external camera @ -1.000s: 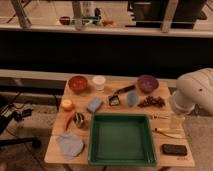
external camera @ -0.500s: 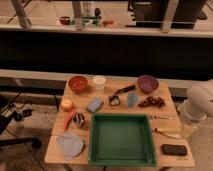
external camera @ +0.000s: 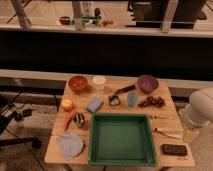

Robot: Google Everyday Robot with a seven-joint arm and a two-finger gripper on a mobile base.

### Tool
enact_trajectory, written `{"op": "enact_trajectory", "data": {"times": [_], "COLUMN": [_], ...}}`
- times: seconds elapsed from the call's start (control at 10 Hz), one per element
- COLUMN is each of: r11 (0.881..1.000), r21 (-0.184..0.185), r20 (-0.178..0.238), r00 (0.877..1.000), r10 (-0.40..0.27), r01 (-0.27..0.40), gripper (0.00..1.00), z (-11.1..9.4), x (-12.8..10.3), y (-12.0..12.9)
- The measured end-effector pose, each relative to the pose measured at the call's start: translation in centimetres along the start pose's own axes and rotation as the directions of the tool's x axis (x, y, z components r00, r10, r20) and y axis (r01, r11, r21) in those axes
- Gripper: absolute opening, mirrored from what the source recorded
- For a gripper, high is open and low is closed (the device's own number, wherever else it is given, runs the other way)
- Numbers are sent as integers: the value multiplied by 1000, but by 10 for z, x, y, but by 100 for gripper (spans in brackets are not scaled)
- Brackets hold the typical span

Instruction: Wipe purple bowl with eraser

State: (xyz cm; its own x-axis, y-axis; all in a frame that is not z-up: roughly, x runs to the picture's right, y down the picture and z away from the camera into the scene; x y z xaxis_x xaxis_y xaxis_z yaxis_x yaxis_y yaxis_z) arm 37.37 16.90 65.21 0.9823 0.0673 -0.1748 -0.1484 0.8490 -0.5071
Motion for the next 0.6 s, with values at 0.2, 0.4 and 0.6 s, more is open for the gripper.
{"op": "enact_trajectory", "data": {"times": [0.2,0.4,0.6], "r11": [1000,1000,998], "r21": [0,-30,-62], "r20": [-1,-3,-8], "r00": [1000,1000,1000], "r10": [-2,7,23], "r01": [2,-7,-24], "gripper": [80,80,80], "z": [0,9,23], "x": [-1,4,23], "y": [0,7,28]}}
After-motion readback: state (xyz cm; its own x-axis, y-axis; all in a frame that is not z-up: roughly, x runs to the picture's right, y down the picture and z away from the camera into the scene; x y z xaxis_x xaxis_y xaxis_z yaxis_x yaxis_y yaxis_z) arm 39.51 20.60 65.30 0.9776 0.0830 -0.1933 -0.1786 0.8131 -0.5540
